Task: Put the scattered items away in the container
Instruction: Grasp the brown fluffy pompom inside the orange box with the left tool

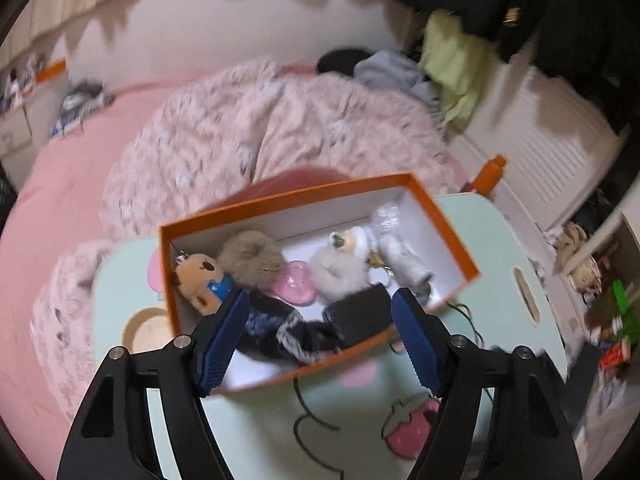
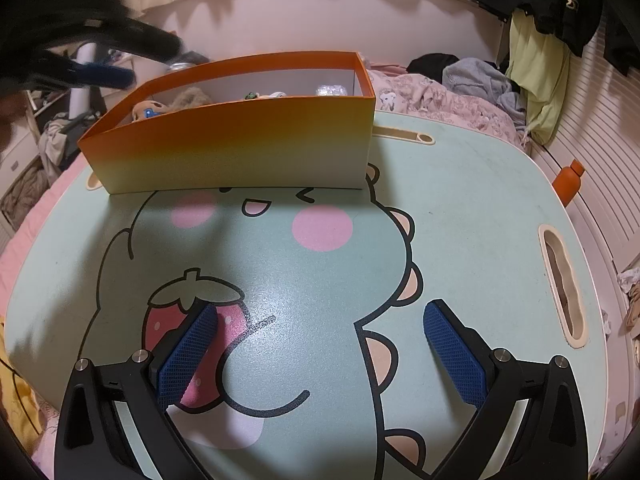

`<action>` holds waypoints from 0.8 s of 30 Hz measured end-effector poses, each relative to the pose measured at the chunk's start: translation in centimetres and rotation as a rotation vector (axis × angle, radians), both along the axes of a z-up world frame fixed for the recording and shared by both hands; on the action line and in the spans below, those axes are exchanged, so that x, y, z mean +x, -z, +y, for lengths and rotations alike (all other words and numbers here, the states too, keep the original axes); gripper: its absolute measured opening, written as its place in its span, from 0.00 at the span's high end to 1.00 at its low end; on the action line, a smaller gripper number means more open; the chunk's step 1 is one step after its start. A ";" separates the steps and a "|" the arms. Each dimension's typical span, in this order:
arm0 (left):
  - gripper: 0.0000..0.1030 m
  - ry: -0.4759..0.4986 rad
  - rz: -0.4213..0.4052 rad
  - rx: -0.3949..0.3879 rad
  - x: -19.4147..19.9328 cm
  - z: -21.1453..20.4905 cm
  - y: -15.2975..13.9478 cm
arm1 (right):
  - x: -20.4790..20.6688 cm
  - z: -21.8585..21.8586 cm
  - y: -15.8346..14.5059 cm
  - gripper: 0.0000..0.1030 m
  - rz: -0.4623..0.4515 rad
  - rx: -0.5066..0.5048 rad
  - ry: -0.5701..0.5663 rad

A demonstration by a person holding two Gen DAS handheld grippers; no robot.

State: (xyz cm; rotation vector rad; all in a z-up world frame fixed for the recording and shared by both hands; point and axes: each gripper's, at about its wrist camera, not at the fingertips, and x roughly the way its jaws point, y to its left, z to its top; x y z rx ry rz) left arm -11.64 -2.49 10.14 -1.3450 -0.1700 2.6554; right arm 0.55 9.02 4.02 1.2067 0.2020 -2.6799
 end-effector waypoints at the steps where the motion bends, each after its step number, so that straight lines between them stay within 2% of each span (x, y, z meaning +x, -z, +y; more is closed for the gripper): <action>1: 0.28 -0.029 -0.009 -0.020 -0.7 0.0 0.3 | 0.0 0.0 0.0 0.00 0.000 0.000 0.000; 5: 0.28 -0.097 -0.034 -0.136 -3.4 0.8 1.4 | 0.0 0.0 0.0 0.00 0.000 -0.001 0.000; 9: 0.29 -0.143 -0.098 -0.191 -5.3 1.1 3.4 | 0.0 0.1 0.0 0.00 0.001 0.000 0.000; 12: 0.47 -0.173 -0.165 -0.201 -6.6 0.9 5.0 | -0.1 0.1 0.0 0.00 0.001 0.000 0.000; 13: 0.57 -0.170 -0.182 -0.201 -6.9 0.9 5.5 | -0.1 0.1 0.0 0.00 0.001 0.000 0.000; 14: 0.57 -0.162 -0.201 -0.197 -7.1 1.0 5.9 | -0.1 0.1 0.0 0.00 0.001 0.000 0.000; 18: 0.59 -0.138 -0.182 -0.169 -6.3 1.0 5.7 | 0.3 -0.2 0.1 0.00 0.002 -0.001 0.000; 19: 0.69 -0.128 -0.175 -0.159 -6.0 0.8 5.4 | 0.3 -0.2 0.1 0.00 0.002 -0.001 0.000; 20: 0.75 -0.118 -0.166 -0.136 -5.7 0.8 5.0 | 0.3 -0.2 0.1 0.00 0.003 -0.001 0.000; 24: 0.75 -0.055 -0.066 -0.019 -3.2 0.4 1.5 | 0.3 -0.2 0.1 0.00 0.002 -0.002 0.000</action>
